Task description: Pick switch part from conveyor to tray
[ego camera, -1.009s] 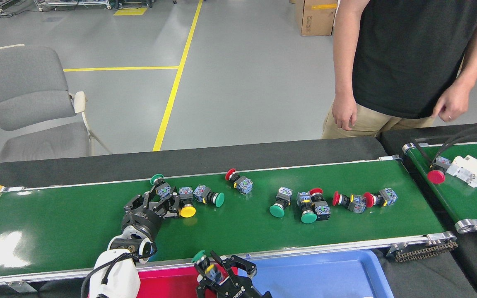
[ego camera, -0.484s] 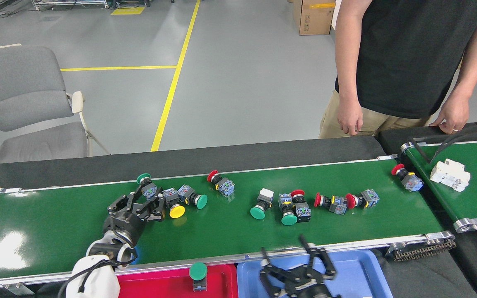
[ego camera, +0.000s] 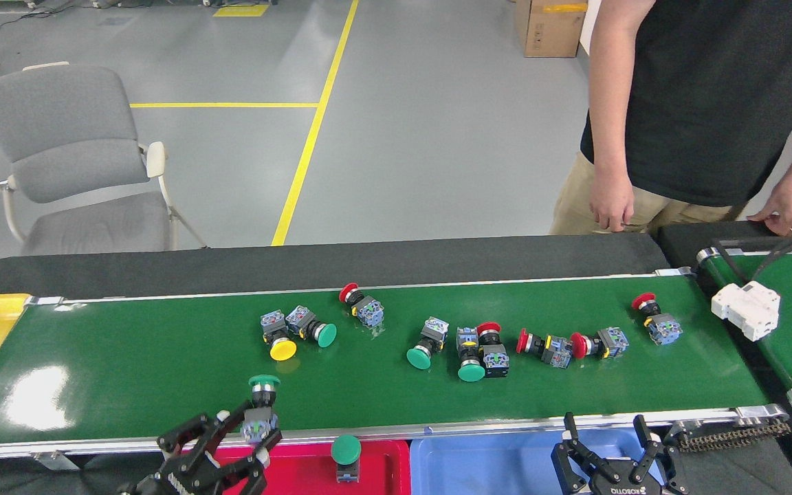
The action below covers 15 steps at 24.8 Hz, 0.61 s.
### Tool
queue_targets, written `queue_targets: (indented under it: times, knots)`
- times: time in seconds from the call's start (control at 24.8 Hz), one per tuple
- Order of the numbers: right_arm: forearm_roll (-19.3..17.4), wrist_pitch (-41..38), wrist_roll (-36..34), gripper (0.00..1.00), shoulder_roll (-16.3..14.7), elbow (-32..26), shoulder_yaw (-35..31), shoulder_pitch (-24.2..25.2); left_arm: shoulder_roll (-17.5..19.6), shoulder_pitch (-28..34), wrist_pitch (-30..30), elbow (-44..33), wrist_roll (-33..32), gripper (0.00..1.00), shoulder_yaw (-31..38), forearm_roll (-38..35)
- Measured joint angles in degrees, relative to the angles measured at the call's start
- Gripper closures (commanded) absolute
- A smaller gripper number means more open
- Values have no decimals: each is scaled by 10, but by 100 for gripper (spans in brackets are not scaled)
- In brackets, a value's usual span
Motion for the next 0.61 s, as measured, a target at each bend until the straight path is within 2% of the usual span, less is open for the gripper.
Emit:
queue_targets:
  times: [0.16,0.28,0.36,0.44,0.61]
  knots:
    - [3,2,19,0,-14,36,14,-58,-39,-1,-3,0,-1,0,23,0]
    - [4,1,53,0,-15,76,36,-109,-55,-1,-3,0,-1,0,69,1]
    - [4,0,65,0,-15,98,49,-129,-78,-1,-3,0,-1,1,102,0]
    - [4,-1,69,0,-15,117,70,-151,-86,-3,-2,2,-1,1,141,-12]
    - [3,-1,73,0,-7,161,107,-200,-82,-13,124,38,-3,1,190,-71]
